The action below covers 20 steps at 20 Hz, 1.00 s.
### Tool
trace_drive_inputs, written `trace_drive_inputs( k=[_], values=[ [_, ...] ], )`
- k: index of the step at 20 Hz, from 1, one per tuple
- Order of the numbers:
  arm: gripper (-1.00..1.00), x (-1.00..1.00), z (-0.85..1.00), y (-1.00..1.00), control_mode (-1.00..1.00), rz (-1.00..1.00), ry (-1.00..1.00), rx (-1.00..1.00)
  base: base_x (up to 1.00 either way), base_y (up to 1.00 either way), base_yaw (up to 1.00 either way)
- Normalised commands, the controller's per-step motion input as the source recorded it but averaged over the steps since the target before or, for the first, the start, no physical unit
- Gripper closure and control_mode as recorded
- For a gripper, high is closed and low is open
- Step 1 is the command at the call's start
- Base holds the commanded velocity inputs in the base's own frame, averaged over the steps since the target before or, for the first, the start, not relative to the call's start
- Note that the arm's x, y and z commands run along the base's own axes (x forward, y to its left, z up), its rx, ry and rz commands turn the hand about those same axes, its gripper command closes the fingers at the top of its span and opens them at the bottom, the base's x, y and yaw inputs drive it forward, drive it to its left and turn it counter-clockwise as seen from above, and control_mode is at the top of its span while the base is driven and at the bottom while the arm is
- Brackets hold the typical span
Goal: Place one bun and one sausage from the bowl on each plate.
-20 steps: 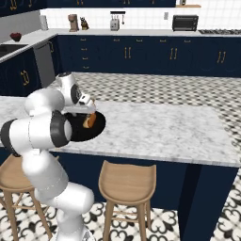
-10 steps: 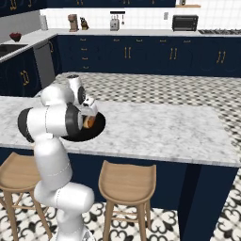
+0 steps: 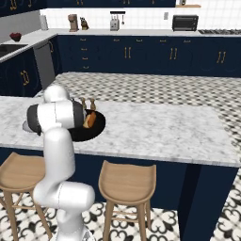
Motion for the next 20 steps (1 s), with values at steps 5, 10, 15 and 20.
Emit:
trace_drive_inputs(
  k=[5, 10, 15, 20],
  values=[
    [-1.0, 0.04, -0.01, -0.28, -1.0, 0.0, 0.0, -0.1, 0.0, 0.0, 0.0],
    [-1.0, 0.34, -0.14, -0.1, -1.0, 0.0, 0.0, -0.1, 0.0, 0.0, 0.0],
    [-1.0, 0.3, -0.07, -0.08, -1.0, 0.0, 0.0, -0.11, 0.0, 0.0, 0.0],
    [-1.0, 0.58, -0.33, 0.0, -1.0, 0.0, 0.0, -0.04, 0.0, 0.0, 0.0]
  ],
)
